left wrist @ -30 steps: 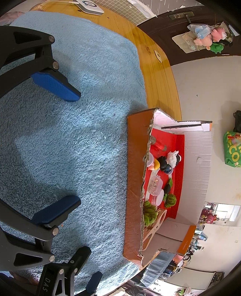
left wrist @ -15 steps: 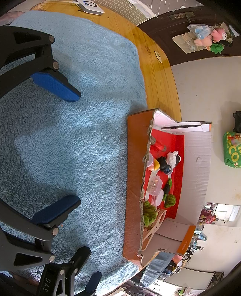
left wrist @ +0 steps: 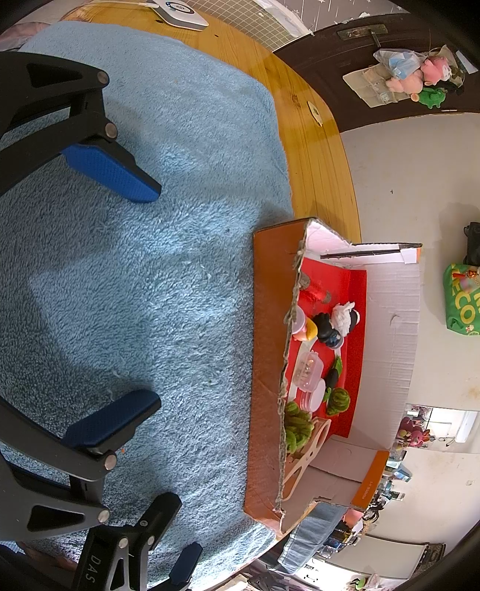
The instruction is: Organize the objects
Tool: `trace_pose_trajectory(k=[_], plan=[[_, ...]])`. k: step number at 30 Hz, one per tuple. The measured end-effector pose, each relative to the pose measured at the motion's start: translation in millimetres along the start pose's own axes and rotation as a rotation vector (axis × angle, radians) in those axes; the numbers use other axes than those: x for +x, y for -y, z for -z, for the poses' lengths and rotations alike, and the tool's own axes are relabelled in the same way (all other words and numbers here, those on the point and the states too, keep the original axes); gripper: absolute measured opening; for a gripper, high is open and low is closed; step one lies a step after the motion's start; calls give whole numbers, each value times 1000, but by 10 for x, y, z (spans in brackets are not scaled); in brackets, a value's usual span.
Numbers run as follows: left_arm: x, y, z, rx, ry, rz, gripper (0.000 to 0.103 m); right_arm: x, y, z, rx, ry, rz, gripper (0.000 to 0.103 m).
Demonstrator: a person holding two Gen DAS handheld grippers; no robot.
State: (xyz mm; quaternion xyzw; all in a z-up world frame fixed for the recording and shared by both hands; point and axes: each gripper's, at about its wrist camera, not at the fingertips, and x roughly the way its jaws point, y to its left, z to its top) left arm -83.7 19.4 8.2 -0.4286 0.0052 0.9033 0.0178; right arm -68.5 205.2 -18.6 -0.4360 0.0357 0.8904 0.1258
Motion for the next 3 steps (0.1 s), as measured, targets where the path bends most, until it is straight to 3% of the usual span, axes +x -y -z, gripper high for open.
trace_pose_trajectory(k=[3], plan=[[2, 2, -2, 0, 0, 0, 103, 2, -4, -4, 0, 0, 0, 103]])
